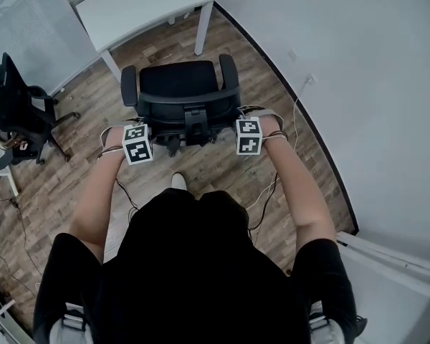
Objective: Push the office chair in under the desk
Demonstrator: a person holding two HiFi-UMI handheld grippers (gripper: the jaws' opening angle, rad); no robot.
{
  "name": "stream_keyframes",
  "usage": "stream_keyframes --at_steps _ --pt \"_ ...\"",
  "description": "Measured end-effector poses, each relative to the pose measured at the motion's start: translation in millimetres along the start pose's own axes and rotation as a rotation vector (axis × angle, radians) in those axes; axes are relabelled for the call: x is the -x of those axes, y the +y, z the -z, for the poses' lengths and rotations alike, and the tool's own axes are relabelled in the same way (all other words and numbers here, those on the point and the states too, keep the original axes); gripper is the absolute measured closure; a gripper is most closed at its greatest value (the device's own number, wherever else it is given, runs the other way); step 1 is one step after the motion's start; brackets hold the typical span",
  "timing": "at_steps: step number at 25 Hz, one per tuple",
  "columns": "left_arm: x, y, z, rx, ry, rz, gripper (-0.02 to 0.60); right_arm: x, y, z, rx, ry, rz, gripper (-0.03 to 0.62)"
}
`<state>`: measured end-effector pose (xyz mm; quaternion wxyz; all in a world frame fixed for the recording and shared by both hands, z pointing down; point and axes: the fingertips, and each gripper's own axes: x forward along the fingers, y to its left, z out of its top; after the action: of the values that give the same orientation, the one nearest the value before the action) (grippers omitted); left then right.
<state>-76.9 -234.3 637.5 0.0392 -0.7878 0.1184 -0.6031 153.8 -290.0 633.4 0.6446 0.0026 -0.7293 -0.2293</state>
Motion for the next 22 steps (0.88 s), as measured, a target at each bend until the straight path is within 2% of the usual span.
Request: stream_keyframes --at_steps 6,11,22 --pt "-4 -2 0 0.037 -0.002 0.001 0.503 -4 -7 2 0.048 -0.011 0.02 0.507" --pt "-21 38 -46 0.097 0.019 0.015 0.502 -12 -48 58 0.09 -0.051 -0.011 0.507" --pt "-44 74 -100 0.24 0.043 -0.034 0.502 -28 -107 119 0.229 -0.108 -0.028 0.507"
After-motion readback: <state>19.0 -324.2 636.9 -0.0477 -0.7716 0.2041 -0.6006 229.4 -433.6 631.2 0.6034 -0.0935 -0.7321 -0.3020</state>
